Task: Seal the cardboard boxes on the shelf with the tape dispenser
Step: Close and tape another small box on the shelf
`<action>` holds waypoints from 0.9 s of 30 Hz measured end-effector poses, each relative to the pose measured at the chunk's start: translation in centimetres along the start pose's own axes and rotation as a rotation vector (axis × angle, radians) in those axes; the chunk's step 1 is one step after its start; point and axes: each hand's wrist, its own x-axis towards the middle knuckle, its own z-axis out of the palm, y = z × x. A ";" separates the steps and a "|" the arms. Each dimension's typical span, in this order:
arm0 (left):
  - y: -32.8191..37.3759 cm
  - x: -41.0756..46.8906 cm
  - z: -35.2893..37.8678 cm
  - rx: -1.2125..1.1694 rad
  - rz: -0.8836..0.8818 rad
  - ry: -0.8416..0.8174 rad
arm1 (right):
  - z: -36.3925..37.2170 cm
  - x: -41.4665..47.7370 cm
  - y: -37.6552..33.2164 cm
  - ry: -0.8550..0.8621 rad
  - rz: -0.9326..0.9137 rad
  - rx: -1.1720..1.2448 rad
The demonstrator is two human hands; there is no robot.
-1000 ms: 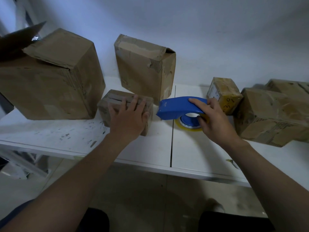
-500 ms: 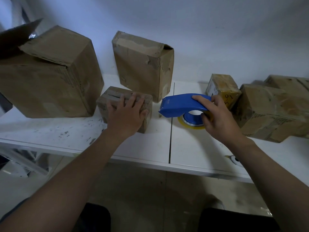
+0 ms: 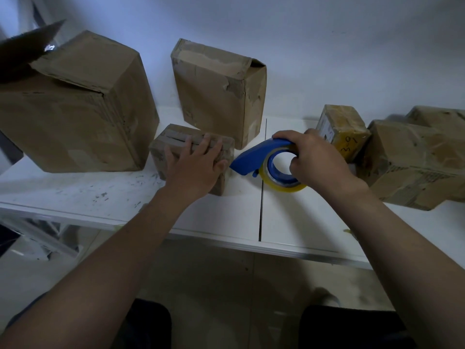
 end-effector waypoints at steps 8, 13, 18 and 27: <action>-0.3 0.1 0.0 -0.016 -0.001 -0.027 | 0.7 0.5 -0.6 -0.103 0.048 -0.161; -0.4 0.2 0.1 -0.022 0.006 -0.016 | 1.1 0.4 2.1 -0.174 0.284 0.225; -0.3 0.1 0.2 -0.029 0.022 0.030 | 2.2 0.5 4.4 -0.214 0.640 0.552; -1.9 -0.6 -0.1 -0.266 0.215 0.083 | 4.0 0.1 6.0 -0.292 0.625 0.345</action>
